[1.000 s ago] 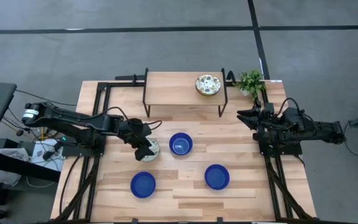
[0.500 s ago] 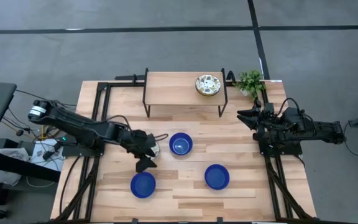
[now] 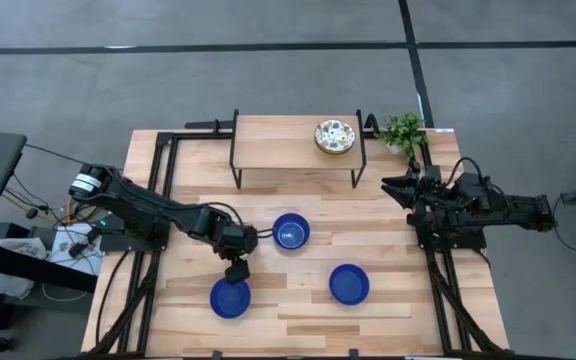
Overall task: Pick & Place Mini bowls
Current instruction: Stack the yellow patterned bowl on top of the stacked yellow patterned bowl on the shelf
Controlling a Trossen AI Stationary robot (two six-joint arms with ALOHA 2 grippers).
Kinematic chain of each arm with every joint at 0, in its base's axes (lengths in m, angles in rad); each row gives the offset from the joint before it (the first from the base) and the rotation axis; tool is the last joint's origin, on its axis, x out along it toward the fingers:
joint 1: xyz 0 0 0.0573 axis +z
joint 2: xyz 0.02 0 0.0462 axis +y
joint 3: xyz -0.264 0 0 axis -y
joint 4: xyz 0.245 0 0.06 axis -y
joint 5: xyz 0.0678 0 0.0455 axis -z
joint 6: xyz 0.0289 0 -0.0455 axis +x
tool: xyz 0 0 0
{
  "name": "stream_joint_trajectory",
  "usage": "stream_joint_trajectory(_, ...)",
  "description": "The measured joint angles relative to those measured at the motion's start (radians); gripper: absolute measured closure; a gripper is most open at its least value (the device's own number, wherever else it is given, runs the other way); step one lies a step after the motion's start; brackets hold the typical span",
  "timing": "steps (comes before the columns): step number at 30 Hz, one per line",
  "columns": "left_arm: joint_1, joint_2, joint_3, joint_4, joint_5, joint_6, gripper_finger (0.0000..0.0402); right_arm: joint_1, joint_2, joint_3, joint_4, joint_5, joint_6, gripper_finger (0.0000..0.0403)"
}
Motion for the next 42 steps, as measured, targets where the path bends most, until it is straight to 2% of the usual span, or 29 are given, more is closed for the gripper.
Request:
stream_joint_trajectory(9, 0.002, 0.016, 0.000, -0.015, -0.116, -0.017, 0.0119, 0.000, 0.000, 0.000, 0.000, 0.000, 0.000, 0.0296)
stream_joint_trajectory(21, 0.013, 0.017, -0.001, -0.019, -0.124, -0.026, 0.0119, 0.000, 0.000, 0.000, 0.001, -0.002, 0.000, 0.0296)
stream_joint_trajectory(34, 0.017, 0.133, -0.002, -0.022, -0.123, 0.023, 0.0119, 0.000, 0.000, 0.000, 0.001, -0.003, 0.001, 0.0296)
stream_joint_trajectory(42, 0.017, 0.130, -0.002, -0.010, -0.123, 0.026, 0.0119, 0.000, 0.000, 0.000, 0.001, -0.003, 0.002, 0.0296)
